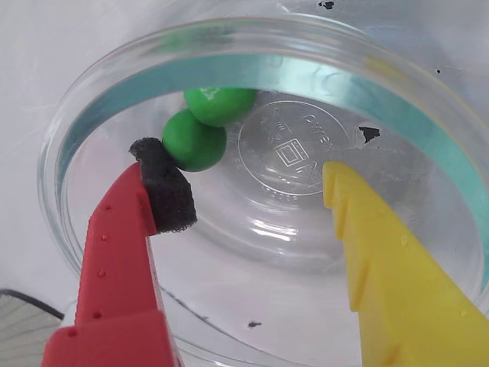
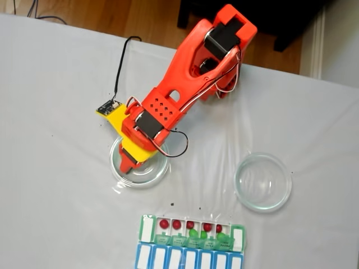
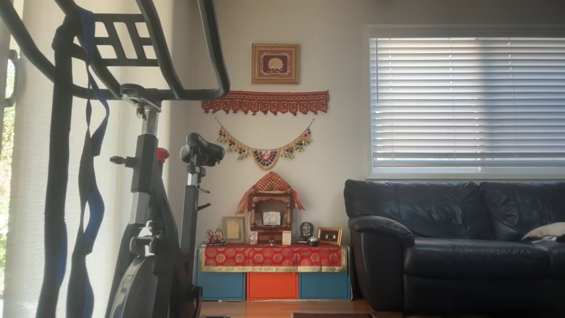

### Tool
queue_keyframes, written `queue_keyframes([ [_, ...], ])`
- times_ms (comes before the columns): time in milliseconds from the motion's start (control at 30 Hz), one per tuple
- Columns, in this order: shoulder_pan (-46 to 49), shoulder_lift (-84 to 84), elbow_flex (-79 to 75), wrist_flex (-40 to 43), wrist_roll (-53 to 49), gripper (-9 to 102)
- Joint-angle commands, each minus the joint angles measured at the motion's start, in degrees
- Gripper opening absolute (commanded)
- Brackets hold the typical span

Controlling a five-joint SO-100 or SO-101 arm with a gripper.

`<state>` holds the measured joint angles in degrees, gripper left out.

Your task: Sort medicines into box.

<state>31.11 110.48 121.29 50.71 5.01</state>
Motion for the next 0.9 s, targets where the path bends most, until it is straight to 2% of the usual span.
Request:
queue_keyframes([
  [0, 0.09, 0.62, -4.75, 0.70, 0.09, 29],
  [867, -0.18, 0.35, -4.75, 0.97, -0.79, 22],
])
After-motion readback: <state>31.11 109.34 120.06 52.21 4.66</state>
